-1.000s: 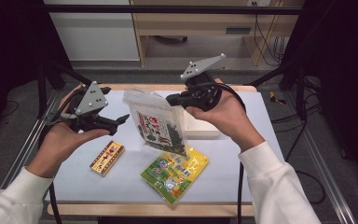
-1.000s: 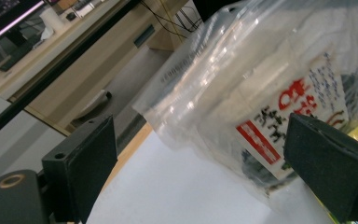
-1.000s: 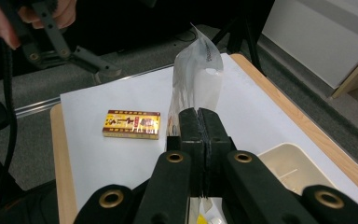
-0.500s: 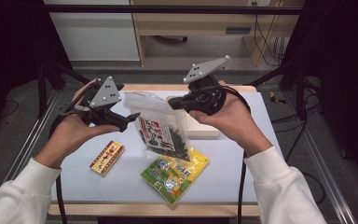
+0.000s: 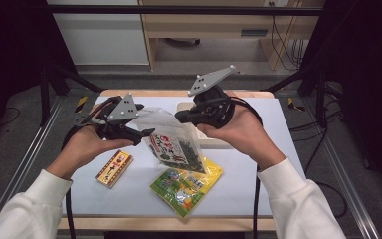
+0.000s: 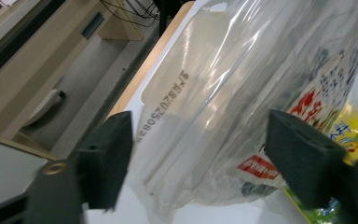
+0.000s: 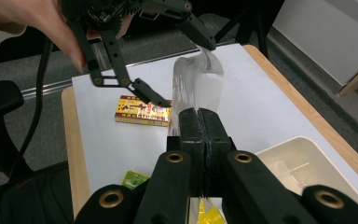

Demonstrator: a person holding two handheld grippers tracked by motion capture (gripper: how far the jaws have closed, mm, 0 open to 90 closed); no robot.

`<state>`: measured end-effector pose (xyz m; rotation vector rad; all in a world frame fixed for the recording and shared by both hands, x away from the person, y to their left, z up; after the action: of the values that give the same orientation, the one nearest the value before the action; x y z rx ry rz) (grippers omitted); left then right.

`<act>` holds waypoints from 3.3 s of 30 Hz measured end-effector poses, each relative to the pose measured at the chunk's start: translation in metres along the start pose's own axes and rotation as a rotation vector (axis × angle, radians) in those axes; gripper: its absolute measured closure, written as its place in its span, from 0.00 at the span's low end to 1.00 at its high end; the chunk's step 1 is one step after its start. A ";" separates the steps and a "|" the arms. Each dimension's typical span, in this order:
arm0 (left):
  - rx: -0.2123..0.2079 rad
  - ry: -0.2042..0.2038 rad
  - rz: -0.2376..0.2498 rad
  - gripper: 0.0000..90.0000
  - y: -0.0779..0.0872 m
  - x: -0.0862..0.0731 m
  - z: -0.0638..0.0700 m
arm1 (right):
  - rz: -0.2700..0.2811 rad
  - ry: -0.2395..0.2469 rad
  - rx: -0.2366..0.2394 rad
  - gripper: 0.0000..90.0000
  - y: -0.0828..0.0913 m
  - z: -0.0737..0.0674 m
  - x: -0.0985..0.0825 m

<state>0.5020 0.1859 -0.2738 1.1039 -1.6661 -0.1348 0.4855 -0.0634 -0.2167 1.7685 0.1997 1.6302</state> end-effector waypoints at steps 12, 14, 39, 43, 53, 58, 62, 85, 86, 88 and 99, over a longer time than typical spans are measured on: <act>-0.086 -0.022 0.005 0.84 -0.003 -0.009 0.007 | -0.010 -0.004 -0.009 1.00 0.004 0.002 -0.008; -0.094 -0.018 0.002 0.87 -0.003 -0.008 0.006 | -0.010 0.002 -0.015 1.00 0.005 0.002 -0.009; -0.136 -0.053 0.005 0.90 -0.008 0.005 0.013 | -0.186 0.090 -0.036 0.98 -0.028 0.004 -0.018; -0.046 0.012 0.095 0.52 -0.002 0.012 0.010 | -0.160 0.054 -0.020 0.98 -0.021 0.009 -0.024; 0.076 0.194 0.123 0.21 0.027 0.005 0.004 | -0.027 -0.044 -0.058 0.99 0.026 0.020 -0.033; 0.095 0.268 0.082 0.16 0.024 -0.029 0.017 | 0.043 -0.089 -0.101 0.99 0.062 0.033 -0.038; 0.121 0.312 0.058 0.15 0.016 -0.062 0.034 | 0.064 -0.111 -0.136 0.99 0.077 0.041 -0.041; 0.181 0.517 0.040 0.12 -0.010 -0.172 0.094 | 0.160 -0.242 -0.368 0.99 0.098 0.118 -0.042; 0.181 0.517 0.040 0.11 -0.010 -0.172 0.094 | 0.162 -0.247 -0.375 0.99 0.096 0.121 -0.043; 0.184 0.499 0.028 0.11 -0.008 -0.172 0.097 | 0.163 -0.259 -0.395 0.99 0.093 0.126 -0.045; 0.199 0.548 0.029 0.12 -0.001 -0.182 0.091 | 0.179 -0.336 -0.388 0.99 0.079 0.155 -0.067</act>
<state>0.4266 0.2764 -0.4402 1.1371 -1.2165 0.3334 0.5880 -0.2187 -0.2166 1.7526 -0.4138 1.3482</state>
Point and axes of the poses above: each handheld gripper's, and its own axes: y roughly backward along the jaws, x roughly out of its top, z roughly to its right, the point moved 1 cm from there along -y, roughly forward along the jaws, and after that the axes turned 1 degree about x, right-handed, at the moved point
